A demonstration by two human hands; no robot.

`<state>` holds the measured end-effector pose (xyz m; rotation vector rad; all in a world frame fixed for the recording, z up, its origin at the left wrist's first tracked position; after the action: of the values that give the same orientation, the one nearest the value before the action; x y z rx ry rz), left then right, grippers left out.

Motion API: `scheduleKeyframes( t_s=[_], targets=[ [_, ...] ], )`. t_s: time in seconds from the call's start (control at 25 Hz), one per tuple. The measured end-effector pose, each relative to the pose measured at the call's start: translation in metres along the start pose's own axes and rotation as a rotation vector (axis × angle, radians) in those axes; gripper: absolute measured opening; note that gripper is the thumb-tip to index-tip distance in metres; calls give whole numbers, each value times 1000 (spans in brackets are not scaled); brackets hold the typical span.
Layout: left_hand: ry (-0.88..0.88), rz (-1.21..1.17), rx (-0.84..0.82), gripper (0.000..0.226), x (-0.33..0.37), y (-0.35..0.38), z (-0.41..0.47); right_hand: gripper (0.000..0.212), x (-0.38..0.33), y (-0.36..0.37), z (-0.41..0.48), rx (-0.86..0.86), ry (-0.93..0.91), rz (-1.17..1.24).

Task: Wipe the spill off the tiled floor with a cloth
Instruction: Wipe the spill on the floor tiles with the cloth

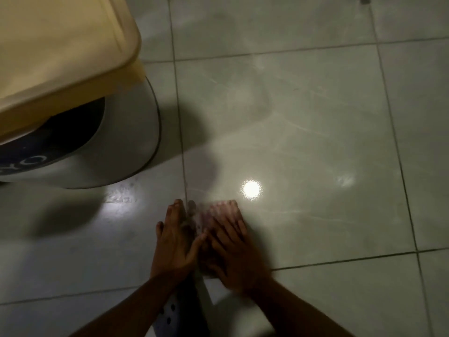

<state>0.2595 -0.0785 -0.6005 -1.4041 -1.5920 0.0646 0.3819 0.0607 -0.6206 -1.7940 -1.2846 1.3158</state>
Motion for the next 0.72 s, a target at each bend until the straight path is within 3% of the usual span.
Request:
scheduleKeyframes(
  t_s=[0.12,0.24,0.32,0.4,0.48,0.56,0.72],
  targets=[
    [2,21,-2,100,1,2,-1,79,44,14,-94,-85,122,-65],
    [-2,26,-19,101,0,1,0,85,119,-6,-138,-161,476,-98],
    [1,38,-17,100,-1,2,0,90,154,-26,-121,-123,676,-63],
    [4,43,-10,99,-4,3,0,93,159,-46,-63,-34,741,0],
    [2,54,-14,98,-5,5,1,93,134,-58,8,20,688,28],
    [6,70,-1,96,-7,6,2,92,89,-60,64,14,508,5],
    [18,74,27,91,-9,6,2,79,2,-29,60,-16,180,29]
  ],
)
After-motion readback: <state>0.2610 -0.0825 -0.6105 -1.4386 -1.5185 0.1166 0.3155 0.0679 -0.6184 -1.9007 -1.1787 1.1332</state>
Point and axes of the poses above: each hand's wrist, its own z-axis towards the middle knuckle, its own y-axis out of the palm, x = y × z, the point moved 4 cm from there along z, towards the middle knuckle, and after that the axes turned 6 degrees about -x, right-handed, at the moved point
